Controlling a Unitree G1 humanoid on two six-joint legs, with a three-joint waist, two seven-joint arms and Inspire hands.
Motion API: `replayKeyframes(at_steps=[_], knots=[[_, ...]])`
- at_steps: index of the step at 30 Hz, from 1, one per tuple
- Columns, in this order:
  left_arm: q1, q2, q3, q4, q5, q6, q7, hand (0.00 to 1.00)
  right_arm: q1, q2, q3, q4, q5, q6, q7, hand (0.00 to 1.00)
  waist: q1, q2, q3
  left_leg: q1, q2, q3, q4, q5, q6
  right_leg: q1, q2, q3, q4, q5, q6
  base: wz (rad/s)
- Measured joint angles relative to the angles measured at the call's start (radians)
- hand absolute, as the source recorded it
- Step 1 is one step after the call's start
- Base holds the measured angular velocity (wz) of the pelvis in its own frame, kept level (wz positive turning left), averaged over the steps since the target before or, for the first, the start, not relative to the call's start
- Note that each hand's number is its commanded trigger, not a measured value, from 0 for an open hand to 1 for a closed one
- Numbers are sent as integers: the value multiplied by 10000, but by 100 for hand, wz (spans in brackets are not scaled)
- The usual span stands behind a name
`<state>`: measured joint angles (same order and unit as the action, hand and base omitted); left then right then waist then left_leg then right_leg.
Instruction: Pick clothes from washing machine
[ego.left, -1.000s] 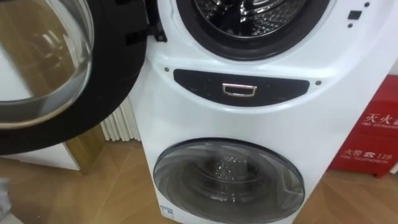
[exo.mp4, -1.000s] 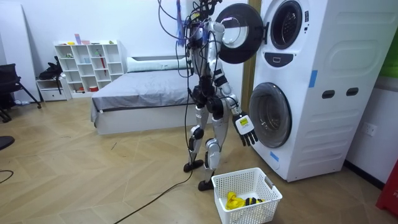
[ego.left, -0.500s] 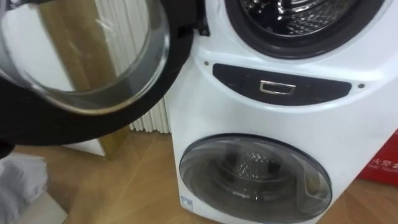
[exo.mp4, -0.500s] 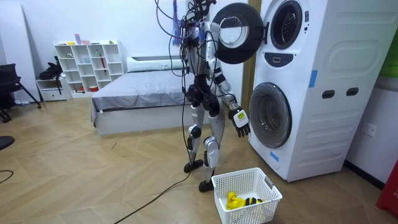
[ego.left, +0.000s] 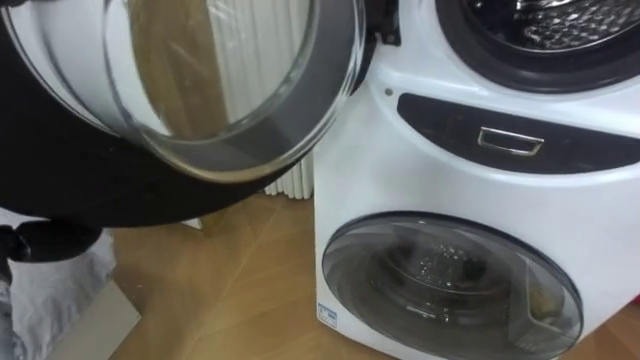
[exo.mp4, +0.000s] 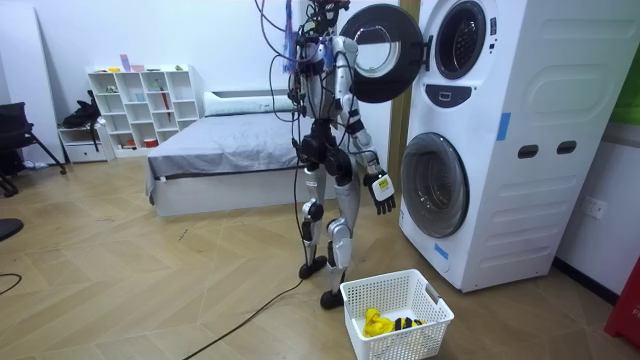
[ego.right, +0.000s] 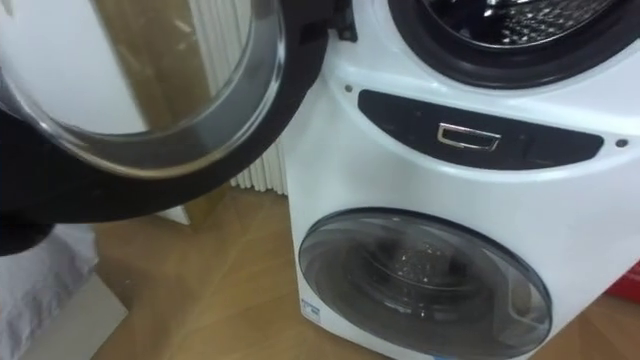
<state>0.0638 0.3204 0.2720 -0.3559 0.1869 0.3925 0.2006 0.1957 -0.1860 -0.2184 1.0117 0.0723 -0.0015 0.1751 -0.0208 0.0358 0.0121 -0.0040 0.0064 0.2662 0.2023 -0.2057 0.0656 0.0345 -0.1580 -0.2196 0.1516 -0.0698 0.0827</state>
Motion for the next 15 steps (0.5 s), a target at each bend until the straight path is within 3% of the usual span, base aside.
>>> replayKeyframes(at_steps=[3,10,15], knots=[[477,-55,13,-528,-863,-2,-182,0,-29,25,133,10,27,6,-16,0,18,-3,-2,-1,6,30,-13,26,60,2,-5,-66,4,-2,4,0],[904,-207,7,-811,-1166,-7,-769,0,-396,143,495,21,10,-19,-270,0,32,65,-22,-59,20,203,20,74,137,6,-55,-477,22,2,26,-4],[1308,-470,11,-878,-1179,-378,-1014,0,-410,211,908,72,30,-266,-326,0,58,64,-89,-3,1,281,28,112,178,70,-114,-907,20,36,81,-6]])
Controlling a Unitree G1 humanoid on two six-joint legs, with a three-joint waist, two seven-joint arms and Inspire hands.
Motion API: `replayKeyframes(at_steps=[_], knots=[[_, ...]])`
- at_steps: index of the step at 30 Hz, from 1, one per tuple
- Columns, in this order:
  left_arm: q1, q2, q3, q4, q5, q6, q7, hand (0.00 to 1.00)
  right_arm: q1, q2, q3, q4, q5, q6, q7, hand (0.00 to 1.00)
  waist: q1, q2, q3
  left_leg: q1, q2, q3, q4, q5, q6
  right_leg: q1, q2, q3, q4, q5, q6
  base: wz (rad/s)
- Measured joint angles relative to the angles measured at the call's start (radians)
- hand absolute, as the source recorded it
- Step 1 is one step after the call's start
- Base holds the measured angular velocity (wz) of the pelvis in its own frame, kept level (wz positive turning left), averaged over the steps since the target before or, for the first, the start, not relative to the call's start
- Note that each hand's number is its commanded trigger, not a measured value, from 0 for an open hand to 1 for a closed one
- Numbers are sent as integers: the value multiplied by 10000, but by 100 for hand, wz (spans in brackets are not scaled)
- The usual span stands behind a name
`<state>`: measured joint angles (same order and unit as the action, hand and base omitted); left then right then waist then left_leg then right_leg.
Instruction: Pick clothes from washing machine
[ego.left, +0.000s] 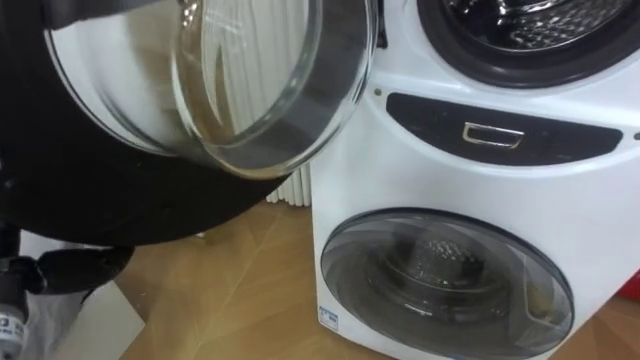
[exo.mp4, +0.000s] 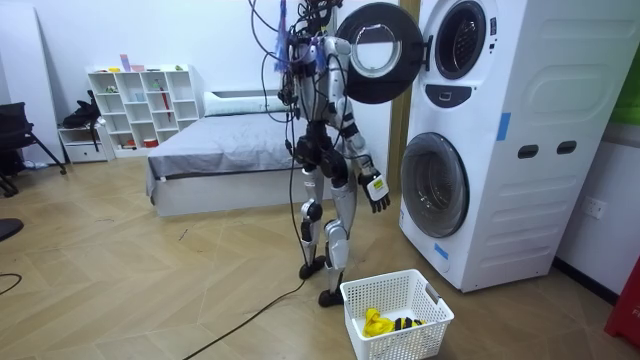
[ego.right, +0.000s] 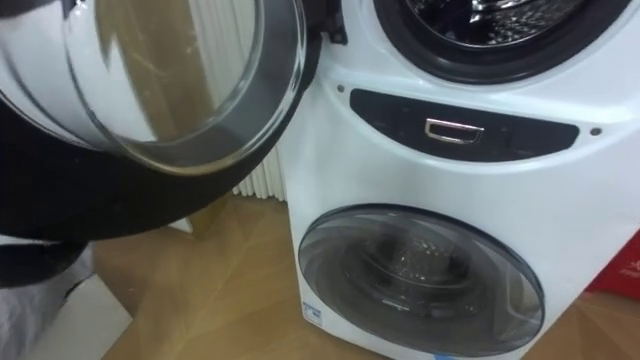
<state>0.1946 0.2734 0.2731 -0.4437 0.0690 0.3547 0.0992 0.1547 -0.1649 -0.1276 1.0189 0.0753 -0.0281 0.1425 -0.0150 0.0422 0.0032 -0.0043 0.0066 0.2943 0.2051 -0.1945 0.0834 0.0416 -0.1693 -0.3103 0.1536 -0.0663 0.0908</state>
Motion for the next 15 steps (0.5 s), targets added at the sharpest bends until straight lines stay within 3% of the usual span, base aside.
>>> replayKeyframes(at_steps=[3,7,10,15], knots=[[360,-277,-64,0,31,-487,-169,0,-200,8,270,497,122,-50,6,0,-11,-22,-9,164,-22,48,-42,20,12,103,-21,-43,19,-9,16,-4],[495,-353,-135,1,113,-776,-350,0,-303,14,283,503,155,-50,-107,0,7,-108,-29,162,-21,74,-66,26,4,97,-21,-71,16,-9,22,-2],[518,-620,-250,1,431,-1027,-513,0,-381,14,288,506,264,-53,-236,0,87,-163,-40,163,-19,73,-66,57,-8,106,-17,-80,3,-10,24,0],[520,-675,-720,8,435,-1293,-888,0,-484,10,691,631,398,-124,-372,0,291,-223,-27,184,-4,63,-73,98,-53,128,10,-63,-31,-19,37,-1]])
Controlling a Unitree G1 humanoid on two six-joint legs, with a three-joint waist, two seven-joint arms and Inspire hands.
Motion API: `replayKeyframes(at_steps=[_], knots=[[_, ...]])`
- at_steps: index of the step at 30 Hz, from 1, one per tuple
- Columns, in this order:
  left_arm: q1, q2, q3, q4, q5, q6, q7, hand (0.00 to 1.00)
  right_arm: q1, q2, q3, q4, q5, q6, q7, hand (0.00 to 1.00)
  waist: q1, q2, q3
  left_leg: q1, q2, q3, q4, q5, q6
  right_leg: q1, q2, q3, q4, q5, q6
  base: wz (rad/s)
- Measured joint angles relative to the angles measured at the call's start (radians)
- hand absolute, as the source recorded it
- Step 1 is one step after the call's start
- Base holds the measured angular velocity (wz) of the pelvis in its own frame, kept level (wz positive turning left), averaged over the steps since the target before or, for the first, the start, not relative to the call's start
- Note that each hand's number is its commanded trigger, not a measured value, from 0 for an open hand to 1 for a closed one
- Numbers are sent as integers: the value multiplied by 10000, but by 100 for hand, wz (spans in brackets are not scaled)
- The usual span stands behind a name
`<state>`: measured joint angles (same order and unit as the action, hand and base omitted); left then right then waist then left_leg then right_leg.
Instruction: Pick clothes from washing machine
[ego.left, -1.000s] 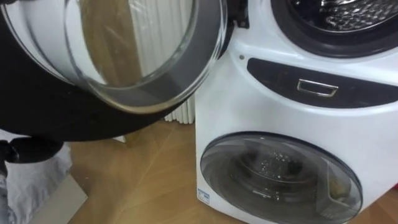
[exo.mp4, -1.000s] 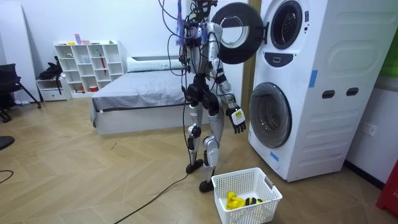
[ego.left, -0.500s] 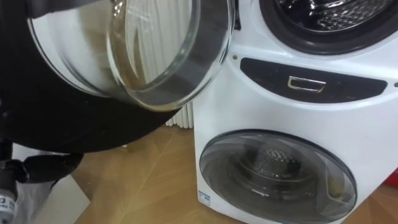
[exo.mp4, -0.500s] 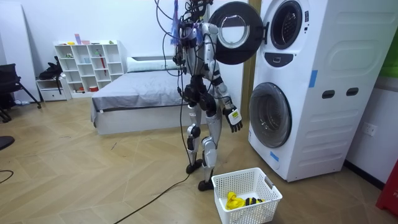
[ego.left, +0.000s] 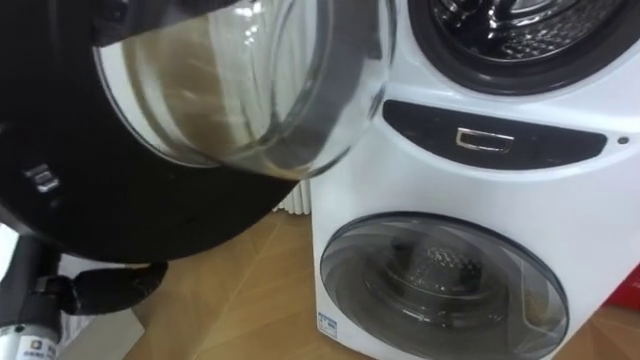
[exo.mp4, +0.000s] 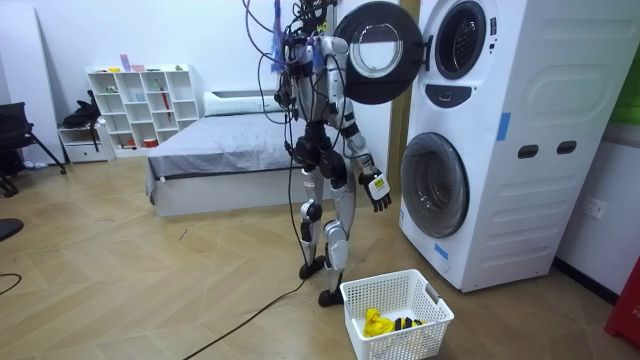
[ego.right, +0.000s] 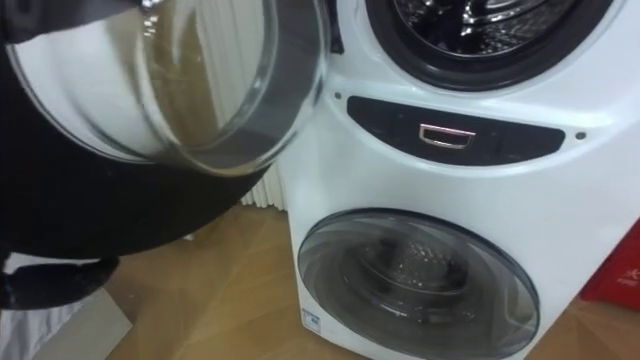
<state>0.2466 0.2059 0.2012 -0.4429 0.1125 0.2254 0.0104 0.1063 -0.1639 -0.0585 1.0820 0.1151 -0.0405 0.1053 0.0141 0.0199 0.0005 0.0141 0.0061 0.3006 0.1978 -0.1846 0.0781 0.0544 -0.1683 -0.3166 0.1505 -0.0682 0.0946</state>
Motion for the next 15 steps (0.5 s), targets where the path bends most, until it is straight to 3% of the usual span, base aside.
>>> replayKeyframes(at_steps=[5,9,15], knots=[[216,-61,-355,-1,-547,-394,-662,0,-23,6,182,51,36,-178,-87,0,63,-43,22,43,16,15,-6,4,-10,21,10,-10,12,-2,2,0],[216,114,-806,-4,-1361,-396,-1156,0,-77,7,395,32,202,-251,-189,0,42,-83,34,-82,38,16,61,-13,-36,-19,7,-35,6,1,-3,3],[249,175,-1628,-8,-1529,-393,-1599,0,-104,14,602,48,468,-475,-297,0,-11,-39,53,-253,79,6,258,-11,-27,-90,9,-87,13,12,-18,1]])
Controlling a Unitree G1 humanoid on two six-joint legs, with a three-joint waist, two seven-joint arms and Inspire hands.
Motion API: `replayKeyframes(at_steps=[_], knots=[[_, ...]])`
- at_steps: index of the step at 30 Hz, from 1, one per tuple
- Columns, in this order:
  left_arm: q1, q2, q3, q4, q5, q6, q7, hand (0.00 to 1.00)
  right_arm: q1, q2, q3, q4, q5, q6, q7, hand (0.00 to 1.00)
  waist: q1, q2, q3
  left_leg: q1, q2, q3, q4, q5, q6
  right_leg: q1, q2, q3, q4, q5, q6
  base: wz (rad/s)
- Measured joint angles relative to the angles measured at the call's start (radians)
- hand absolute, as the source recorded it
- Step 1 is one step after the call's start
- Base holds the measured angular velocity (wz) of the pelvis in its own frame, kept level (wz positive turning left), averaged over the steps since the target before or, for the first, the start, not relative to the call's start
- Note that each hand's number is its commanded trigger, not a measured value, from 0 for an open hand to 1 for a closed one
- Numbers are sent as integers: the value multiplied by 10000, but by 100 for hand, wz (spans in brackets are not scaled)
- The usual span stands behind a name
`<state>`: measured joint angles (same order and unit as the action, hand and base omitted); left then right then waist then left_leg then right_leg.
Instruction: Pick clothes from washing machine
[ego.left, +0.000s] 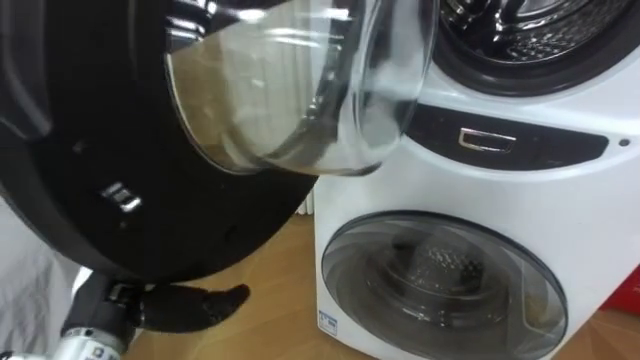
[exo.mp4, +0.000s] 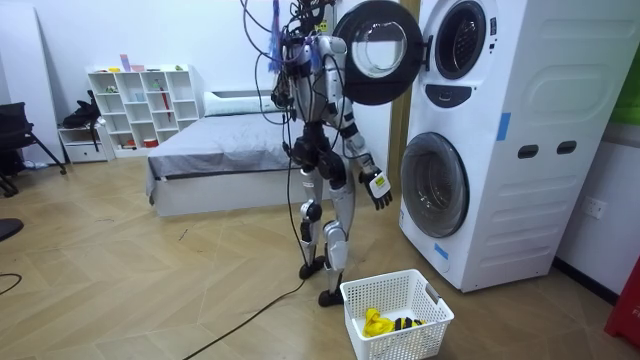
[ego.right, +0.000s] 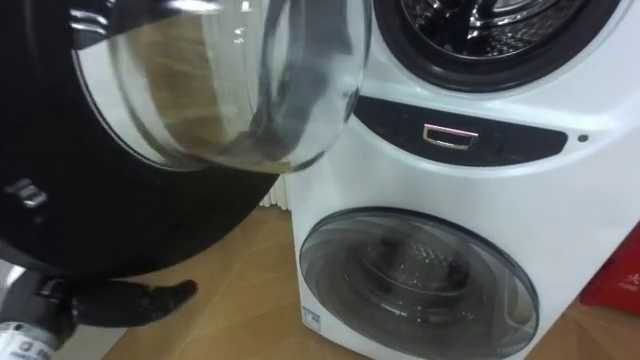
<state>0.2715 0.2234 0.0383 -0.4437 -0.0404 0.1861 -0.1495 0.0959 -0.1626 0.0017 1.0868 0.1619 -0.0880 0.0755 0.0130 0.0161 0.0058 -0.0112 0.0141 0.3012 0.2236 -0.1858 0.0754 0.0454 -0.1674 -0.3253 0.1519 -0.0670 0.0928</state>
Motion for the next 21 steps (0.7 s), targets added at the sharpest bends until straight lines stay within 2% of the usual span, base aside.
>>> replayKeyframes(at_steps=[1,3,4,6,9,11,12,13,14,15,16,17,18,20,21], knots=[[0,46,-103,-4,2,0,-54,0,-9,3,66,-1,12,-22,20,0,-22,2,-3,-22,7,1,14,3,0,-20,6,4,1,13,-14,0],[0,388,-513,-167,1,0,-372,0,1,38,158,7,26,-115,202,0,-84,12,1,-144,61,-6,149,-3,9,-76,38,8,-5,70,-39,0],[0,437,-637,-208,1,0,-412,0,2,53,156,8,4,-117,243,0,-94,14,2,-152,68,-5,156,1,10,-82,45,17,-6,92,-51,0],[0,819,-1244,-407,21,1,-608,0,-30,137,156,8,-72,-150,336,0,-271,69,36,-175,111,89,223,1,15,-111,77,181,-8,127,-79,-5],[-50,966,-1796,-571,123,17,-651,0,-145,144,242,-10,-70,-192,309,0,-610,144,35,-161,197,347,300,-28,61,-136,99,360,-14,240,-89,-16],[-515,781,-2053,-582,110,184,-635,0,-218,148,519,-16,-69,-264,166,0,-893,247,22,-126,277,628,294,-39,78,-133,128,519,-4,331,-140,-33],[-748,740,-2072,-583,78,184,-636,0,-198,150,574,-11,-73,-266,146,0,-1002,268,19,-103,300,703,278,-36,75,-135,127,527,0,338,-144,-20],[-1245,611,-2096,-598,-99,183,-637,0,-158,154,579,9,-70,-263,135,0,-1161,291,11,-13,336,878,205,-20,51,-163,124,578,17,344,-150,-23],[-1569,551,-2204,-611,-173,184,-634,0,-162,144,574,9,-58,-260,108,0,-1270,305,3,90,341,1057,98,18,-6,-312,140,745,30,350,-158,-32],[-1698,472,-2213,-618,-309,166,-636,0,-165,142,568,9,-48,-261,99,0,-1296,305,9,94,342,1076,89,56,-63,-368,160,796,17,361,-169,-40],[-2054,305,-2362,-735,-446,-29,-639,0,-163,149,587,9,-29,-252,83,0,-1404,297,8,120,332,1125,48,87,-110,-459,192,917,-22,335,-180,-30],[-2469,166,-2665,-892,-590,-375,-647,0,-142,138,635,11,-4,-246,102,0,-1560,175,39,224,289,1168,-74,114,-141,-466,216,1085,-10,204,-105,-35],[-2864,16,-3014,-899,-805,-863,-768,0,-133,127,654,9,-22,-234,107,0,-1654,126,30,383,275,1302,-181,145,-124,-463,247,1253,-3,140,-70,-30],[-3423,-201,-3638,-874,-964,-1402,-981,0,-151,128,688,-15,-7,-234,119,0,-1780,86,18,607,277,1526,-298,137,-177,-429,269,1385,31,81,-95,-35],[-3589,-222,-3858,-834,-1125,-1516,-1053,0,-154,118,764,-15,53,-234,111,0,-1810,79,16,688,292,1598,-336,118,-208,-413,287,1428,29,71,-114,-41]])
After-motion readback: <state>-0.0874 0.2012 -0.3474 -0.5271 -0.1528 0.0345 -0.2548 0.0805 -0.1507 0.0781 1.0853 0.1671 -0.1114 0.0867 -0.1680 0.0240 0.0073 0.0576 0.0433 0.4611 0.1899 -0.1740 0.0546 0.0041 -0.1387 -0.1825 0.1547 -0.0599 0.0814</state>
